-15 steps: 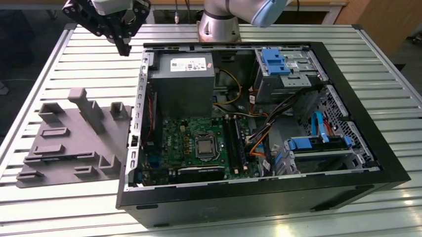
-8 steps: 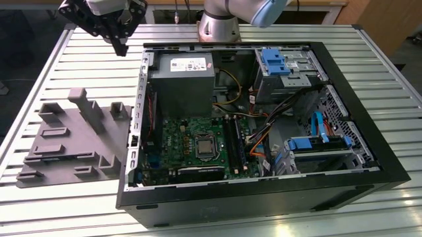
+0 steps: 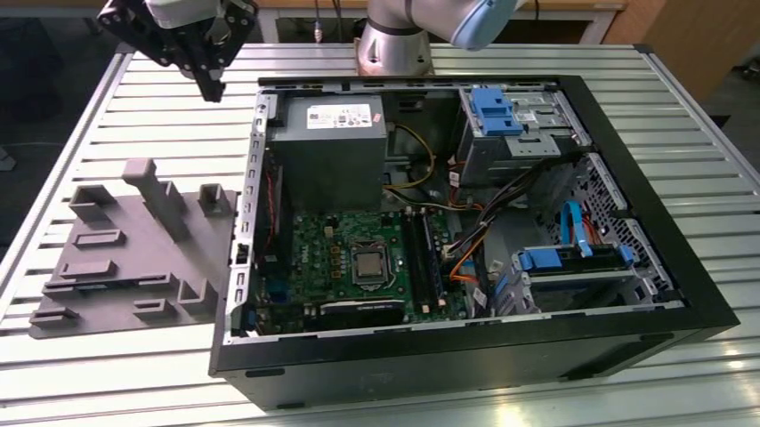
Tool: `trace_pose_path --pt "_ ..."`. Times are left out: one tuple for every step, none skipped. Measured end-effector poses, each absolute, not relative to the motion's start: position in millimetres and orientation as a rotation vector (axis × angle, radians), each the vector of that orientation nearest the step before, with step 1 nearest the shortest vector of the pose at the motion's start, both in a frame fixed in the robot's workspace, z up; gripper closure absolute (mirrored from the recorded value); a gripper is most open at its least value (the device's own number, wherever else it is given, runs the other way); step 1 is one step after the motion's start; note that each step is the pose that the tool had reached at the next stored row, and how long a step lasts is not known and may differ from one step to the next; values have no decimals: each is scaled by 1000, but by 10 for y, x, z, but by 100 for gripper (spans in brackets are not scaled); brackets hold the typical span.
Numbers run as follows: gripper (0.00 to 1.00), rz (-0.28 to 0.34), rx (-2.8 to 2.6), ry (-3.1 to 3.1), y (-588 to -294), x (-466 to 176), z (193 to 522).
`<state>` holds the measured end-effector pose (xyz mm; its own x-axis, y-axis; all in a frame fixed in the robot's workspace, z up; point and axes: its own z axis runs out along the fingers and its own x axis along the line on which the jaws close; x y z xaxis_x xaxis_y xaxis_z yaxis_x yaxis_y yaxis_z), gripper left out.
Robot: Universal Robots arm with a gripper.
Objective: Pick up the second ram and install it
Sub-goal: 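Reach for the second ram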
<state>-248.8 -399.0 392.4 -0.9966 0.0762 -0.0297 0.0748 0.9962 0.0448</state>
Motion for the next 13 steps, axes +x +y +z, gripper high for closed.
trace_pose_path --pt "89 68 118 3107 -3990 -2496 3923" --pt "89 68 118 3107 -3990 -2503 3923" --pt "89 68 118 3107 -3990 -2511 3923" --pt "89 68 118 3107 -3990 -2520 3922" --pt "89 68 118 3107 -3990 -2529 3922" --pt "89 68 118 3107 -3990 -2537 3922" --pt "89 68 118 3107 -3990 -2547 3922" --pt "89 68 118 3107 -3990 -2556 3921" --pt "89 68 118 3107 -3991 -2565 3921" --pt "89 68 118 3107 -3990 -2574 3921" --pt "89 68 118 3107 -3990 -2583 3921" --pt "89 68 118 3107 -3991 -2593 3921" --pt "89 68 118 3107 -3990 -2601 3921"
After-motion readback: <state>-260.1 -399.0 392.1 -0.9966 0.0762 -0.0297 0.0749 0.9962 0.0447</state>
